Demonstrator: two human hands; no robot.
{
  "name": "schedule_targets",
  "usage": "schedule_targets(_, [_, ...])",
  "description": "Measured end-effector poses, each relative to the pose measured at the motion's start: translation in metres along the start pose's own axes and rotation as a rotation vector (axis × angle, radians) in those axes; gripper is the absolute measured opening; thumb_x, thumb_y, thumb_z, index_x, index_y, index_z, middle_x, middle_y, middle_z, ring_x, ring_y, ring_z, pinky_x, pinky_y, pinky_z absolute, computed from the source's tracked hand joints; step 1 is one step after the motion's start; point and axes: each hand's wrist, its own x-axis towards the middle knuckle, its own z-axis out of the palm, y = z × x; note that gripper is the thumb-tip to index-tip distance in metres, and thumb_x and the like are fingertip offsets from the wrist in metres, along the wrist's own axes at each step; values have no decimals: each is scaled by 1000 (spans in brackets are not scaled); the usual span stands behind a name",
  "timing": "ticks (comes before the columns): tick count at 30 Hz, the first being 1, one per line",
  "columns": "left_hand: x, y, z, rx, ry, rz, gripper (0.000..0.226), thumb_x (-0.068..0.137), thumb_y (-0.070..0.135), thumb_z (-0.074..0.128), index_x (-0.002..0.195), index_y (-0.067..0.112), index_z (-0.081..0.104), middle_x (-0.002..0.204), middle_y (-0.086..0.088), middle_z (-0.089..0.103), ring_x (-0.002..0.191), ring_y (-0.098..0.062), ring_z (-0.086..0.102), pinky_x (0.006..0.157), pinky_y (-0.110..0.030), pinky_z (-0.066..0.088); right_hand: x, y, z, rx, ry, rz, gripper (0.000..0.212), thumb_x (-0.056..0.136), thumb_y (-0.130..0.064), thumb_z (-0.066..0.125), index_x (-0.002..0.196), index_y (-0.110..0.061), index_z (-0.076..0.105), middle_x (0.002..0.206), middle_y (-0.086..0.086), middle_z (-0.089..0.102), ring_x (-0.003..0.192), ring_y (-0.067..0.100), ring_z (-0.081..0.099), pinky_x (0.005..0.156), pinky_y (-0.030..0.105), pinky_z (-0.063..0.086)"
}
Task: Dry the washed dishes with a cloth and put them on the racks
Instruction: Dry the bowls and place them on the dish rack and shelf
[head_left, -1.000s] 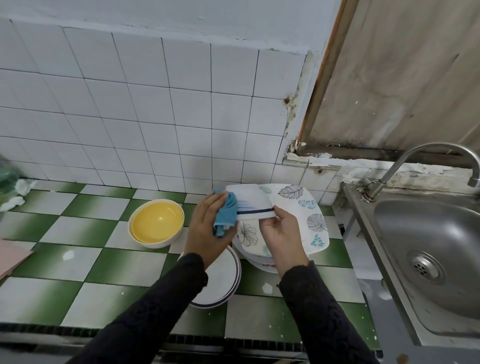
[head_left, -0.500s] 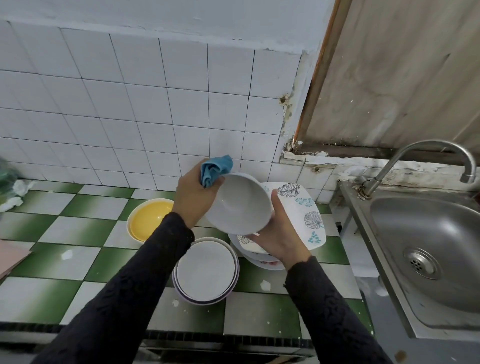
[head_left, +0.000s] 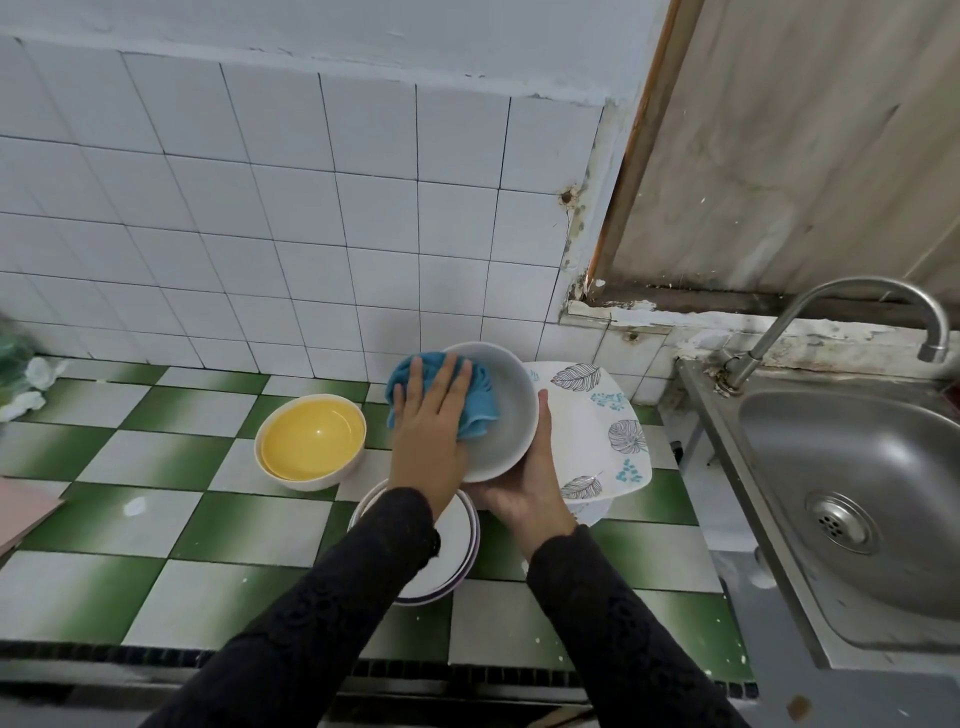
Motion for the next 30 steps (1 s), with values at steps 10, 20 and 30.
schedule_targets(10, [4,1,-6,-198,-560,-111,69,100,19,50,156,31,11,162,-1,23,147,-24,26,119,-39,24,9,16,-11,6,40,-110,90,72,-57,85,147,-23,49,142,21,57,130,46,54,100,67,46])
schedule_targets(20, [9,-8,-42,-488,-983,-83,43,95,48,52,128,23,58,118,-2,67,109,-20,61,105,-42,45,-4,26,-5,25,215,-197,73,80,-61,72,134,-14,60,113,25,72,116,41,61,87,57,57])
schedule_targets(30, [12,-20,-93,-1207,-840,-535,41,88,32,64,123,11,60,118,-11,70,111,-28,66,97,-42,53,-34,48,-3,129,119,-335,80,84,-66,67,146,-18,51,142,24,56,134,45,48,114,65,31])
